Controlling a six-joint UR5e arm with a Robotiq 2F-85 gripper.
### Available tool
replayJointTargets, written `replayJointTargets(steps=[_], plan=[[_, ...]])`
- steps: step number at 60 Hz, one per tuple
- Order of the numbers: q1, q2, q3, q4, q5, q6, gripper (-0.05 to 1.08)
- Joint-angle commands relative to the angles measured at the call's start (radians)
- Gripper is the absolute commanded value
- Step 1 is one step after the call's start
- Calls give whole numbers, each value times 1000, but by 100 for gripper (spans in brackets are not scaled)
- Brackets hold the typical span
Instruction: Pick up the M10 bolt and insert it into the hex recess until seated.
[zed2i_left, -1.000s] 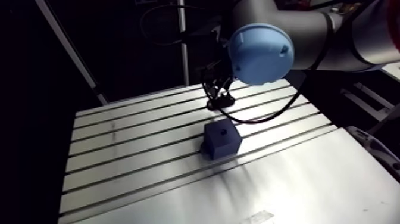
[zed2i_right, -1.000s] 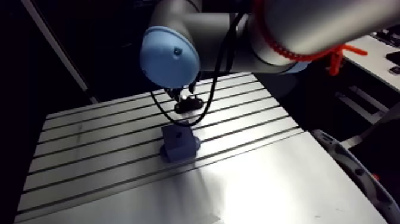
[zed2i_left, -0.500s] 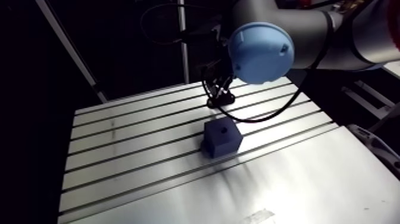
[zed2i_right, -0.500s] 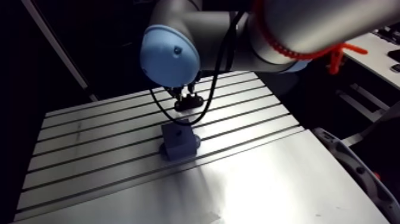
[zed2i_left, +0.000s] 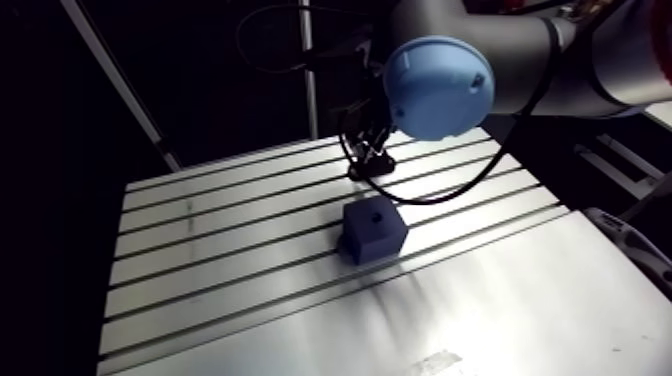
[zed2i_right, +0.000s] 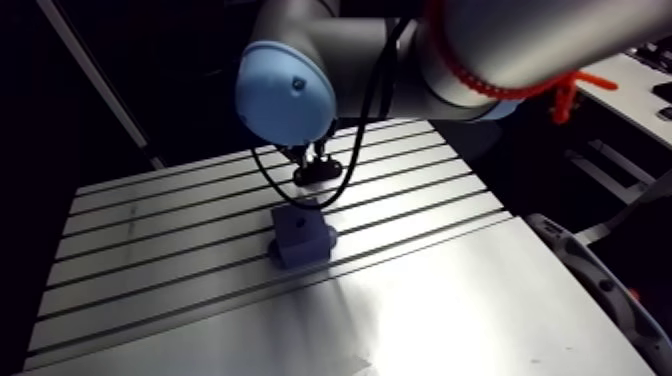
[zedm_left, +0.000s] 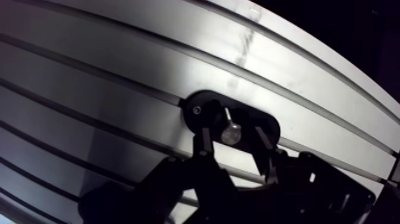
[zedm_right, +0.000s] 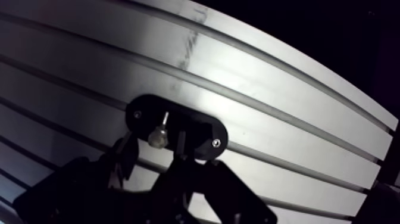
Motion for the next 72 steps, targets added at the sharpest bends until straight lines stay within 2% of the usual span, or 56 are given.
replayJointTargets(steps=[1,72], plan=[[2,2,-3,0,1,4,54],[2,5,-2,1,-4,13,64]])
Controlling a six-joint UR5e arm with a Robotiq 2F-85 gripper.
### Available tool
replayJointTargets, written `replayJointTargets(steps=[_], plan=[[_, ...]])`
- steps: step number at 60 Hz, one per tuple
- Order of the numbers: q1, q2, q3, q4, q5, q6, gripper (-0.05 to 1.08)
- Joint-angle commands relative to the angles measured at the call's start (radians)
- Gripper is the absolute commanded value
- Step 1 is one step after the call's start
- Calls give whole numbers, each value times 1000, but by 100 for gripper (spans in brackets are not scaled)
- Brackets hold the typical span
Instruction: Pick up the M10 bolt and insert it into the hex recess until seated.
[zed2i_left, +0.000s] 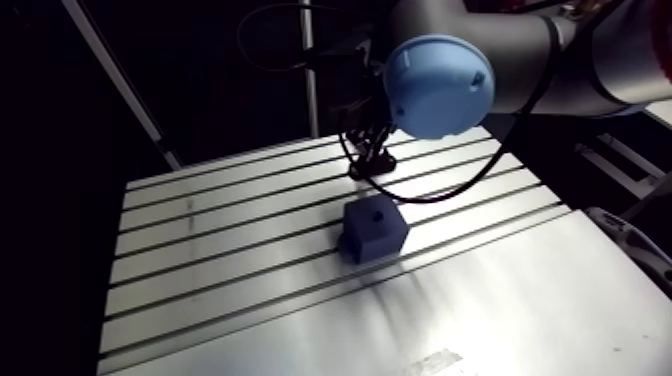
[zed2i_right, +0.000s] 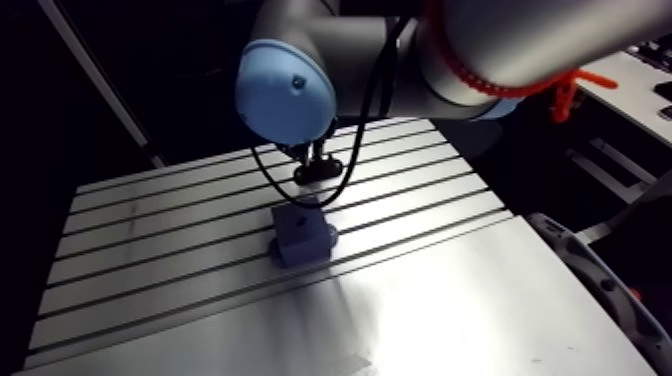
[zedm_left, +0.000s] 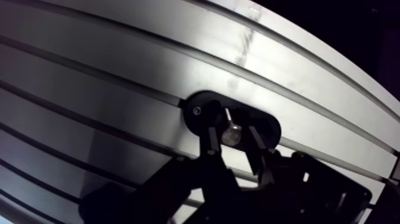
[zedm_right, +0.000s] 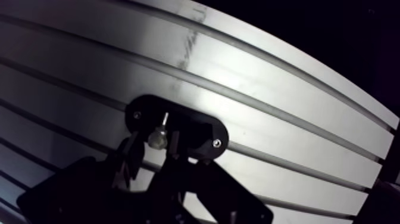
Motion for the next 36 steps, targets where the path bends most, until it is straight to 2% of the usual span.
replayJointTargets(steps=[1,36], plan=[[0,1,1,0,0,4,64],[2,2,0,0,0,4,66]])
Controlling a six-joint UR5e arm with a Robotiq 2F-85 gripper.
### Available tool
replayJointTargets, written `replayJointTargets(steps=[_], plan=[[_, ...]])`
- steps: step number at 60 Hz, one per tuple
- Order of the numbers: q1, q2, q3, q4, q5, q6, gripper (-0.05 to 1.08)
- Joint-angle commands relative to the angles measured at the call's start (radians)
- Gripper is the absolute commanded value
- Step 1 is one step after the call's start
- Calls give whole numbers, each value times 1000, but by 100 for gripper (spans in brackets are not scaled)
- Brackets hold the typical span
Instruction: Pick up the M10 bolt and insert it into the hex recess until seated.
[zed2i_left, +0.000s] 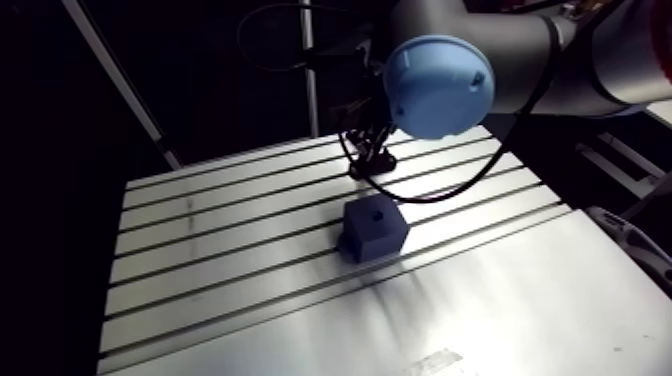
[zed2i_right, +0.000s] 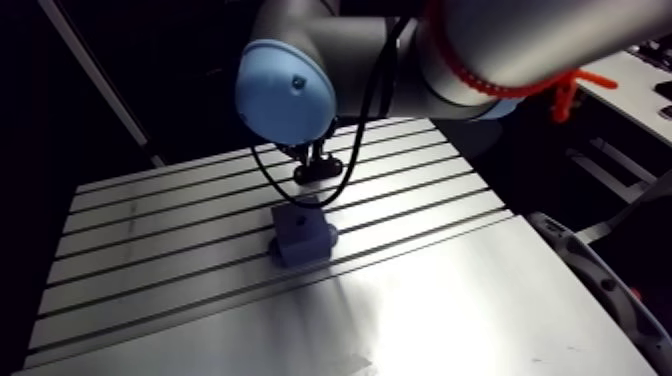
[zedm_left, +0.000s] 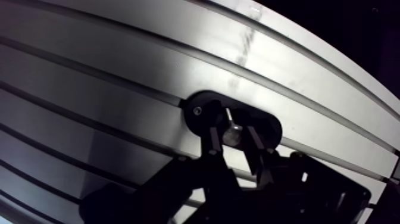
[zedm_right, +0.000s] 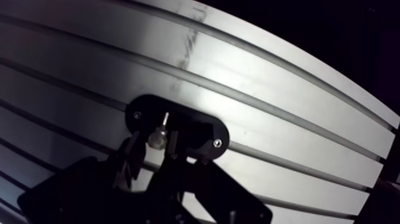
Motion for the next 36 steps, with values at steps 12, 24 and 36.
replayJointTargets(steps=[12,24,36], plan=[[1,0,2,0,0,2,67],[1,0,2,0,-2,2,67],[1,-1,2,0,-2,2,68]])
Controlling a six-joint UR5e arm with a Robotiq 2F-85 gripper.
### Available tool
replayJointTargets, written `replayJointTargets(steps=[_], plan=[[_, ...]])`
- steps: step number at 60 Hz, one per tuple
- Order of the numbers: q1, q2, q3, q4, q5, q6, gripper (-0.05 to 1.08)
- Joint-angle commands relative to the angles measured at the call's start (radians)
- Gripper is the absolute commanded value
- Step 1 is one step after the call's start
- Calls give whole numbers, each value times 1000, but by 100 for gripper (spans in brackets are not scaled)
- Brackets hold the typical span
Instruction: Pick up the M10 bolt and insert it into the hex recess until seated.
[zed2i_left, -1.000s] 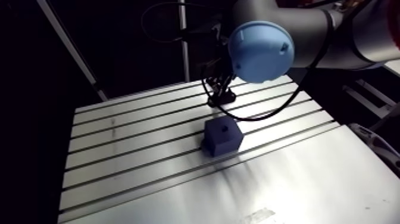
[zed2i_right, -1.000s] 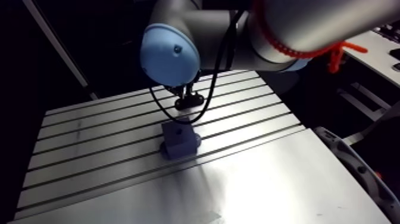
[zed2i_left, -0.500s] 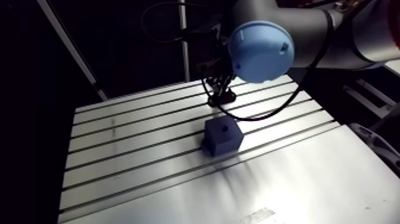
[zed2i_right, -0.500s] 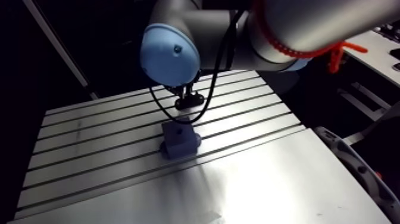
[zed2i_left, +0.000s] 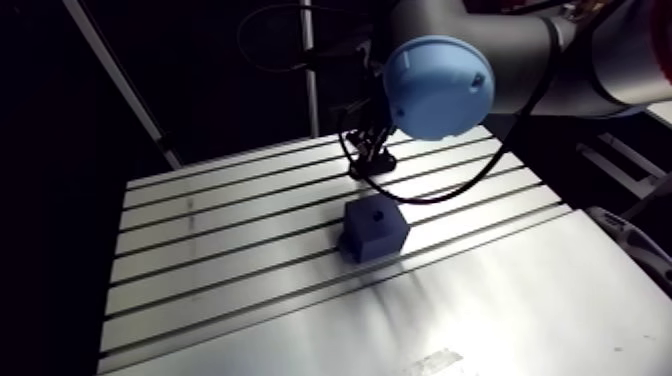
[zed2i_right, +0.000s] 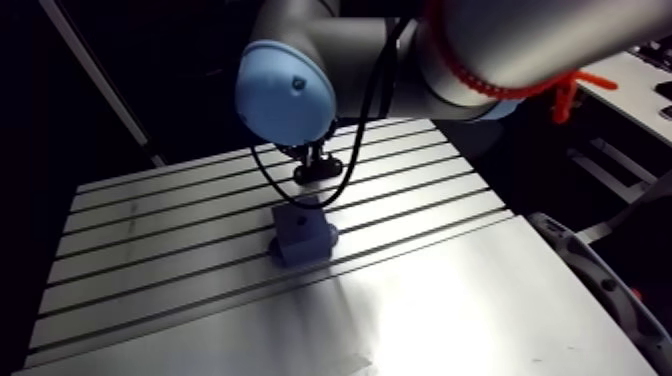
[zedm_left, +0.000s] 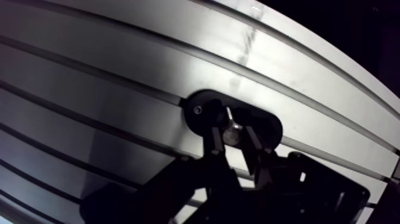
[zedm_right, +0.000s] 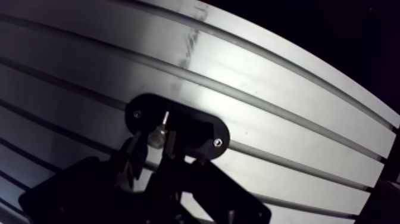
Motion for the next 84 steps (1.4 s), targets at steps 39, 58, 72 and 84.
replayJointTargets(steps=[39,58,72,84], plan=[[0,0,0,-2,0,0,72],[0,-18,-6,1,3,0,75],[2,-63,-26,36,5,0,75],[0,-113,-50,87,5,-1,75]])
